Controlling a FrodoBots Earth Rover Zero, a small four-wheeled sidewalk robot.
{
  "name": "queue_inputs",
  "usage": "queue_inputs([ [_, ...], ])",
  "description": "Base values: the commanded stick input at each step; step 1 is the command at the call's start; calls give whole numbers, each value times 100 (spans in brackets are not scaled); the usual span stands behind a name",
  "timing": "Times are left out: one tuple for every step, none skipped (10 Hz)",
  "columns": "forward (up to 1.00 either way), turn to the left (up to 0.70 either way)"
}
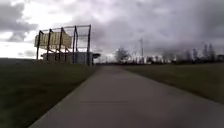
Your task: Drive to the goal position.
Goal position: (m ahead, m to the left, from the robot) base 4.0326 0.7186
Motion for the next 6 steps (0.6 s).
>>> queue_inputs([
  [100, 0],
  [100, 0],
  [100, 0],
  [100, 2],
  [100, 14],
  [100, 37],
])
